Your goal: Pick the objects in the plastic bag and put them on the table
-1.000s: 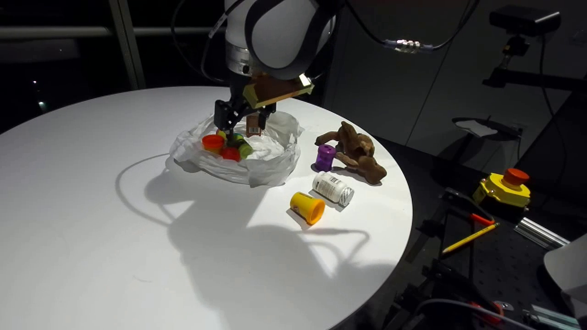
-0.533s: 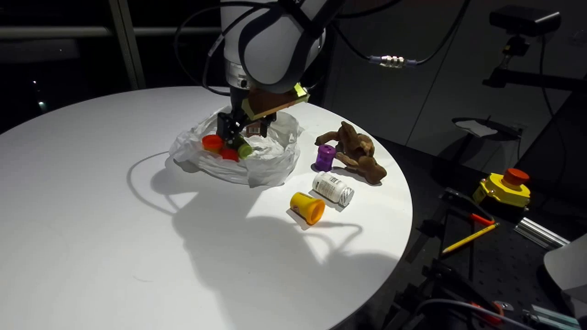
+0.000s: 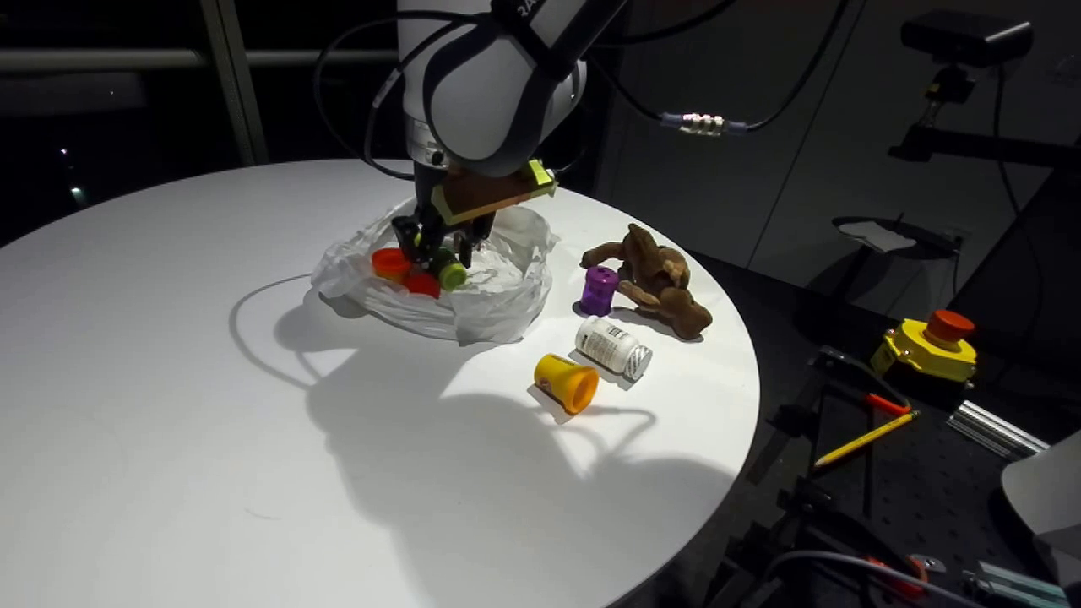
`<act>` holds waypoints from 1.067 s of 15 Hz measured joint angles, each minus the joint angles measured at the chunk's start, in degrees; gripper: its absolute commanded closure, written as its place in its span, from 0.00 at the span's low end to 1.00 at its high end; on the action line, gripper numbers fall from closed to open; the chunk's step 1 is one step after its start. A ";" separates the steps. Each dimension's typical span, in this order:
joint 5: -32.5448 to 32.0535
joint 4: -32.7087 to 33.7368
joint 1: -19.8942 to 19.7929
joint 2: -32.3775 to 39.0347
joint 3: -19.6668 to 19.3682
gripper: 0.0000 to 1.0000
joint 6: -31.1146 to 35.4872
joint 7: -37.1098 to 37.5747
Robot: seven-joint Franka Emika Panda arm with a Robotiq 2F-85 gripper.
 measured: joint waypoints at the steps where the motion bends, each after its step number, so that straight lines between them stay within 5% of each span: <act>1: 0.33 0.26 0.00 0.07 0.01 0.80 -0.03 -0.04; 9: 1.59 -0.36 -0.40 -1.27 -0.06 0.80 -0.38 -0.44; 16: 1.18 -15.82 1.59 -19.06 1.60 0.80 -1.01 -1.32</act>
